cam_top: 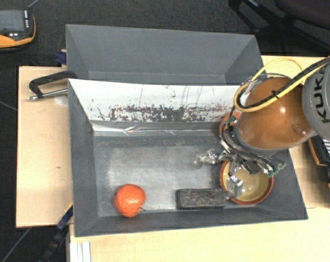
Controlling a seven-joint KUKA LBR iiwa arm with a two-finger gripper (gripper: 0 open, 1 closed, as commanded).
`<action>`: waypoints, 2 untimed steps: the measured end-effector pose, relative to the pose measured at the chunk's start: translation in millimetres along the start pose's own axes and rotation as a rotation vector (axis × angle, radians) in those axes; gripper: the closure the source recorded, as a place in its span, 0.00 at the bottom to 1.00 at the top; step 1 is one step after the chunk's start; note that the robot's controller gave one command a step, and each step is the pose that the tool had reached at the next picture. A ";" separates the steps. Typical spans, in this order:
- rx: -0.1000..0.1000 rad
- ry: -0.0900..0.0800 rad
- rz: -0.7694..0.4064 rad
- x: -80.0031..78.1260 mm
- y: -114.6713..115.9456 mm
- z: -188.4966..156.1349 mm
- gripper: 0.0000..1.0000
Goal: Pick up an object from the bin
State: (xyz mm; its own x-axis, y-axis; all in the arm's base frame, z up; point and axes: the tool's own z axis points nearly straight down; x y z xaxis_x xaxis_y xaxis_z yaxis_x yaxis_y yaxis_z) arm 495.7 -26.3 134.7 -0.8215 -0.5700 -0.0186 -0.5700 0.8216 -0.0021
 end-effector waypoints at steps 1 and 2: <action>0.003 -0.005 -0.158 -36.5 -60.7 65.6 0.00; 0.004 -0.007 -0.200 -29.5 -53.2 60.9 0.00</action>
Offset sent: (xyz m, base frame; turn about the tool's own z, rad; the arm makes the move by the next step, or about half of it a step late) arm 0.0643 -0.0286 -0.0647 -0.1607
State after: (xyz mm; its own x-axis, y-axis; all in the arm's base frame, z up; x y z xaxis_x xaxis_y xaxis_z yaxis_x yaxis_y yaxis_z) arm 551.3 -52.7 74.5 -0.6919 -0.7216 -0.0247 -0.7216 0.6922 -0.0102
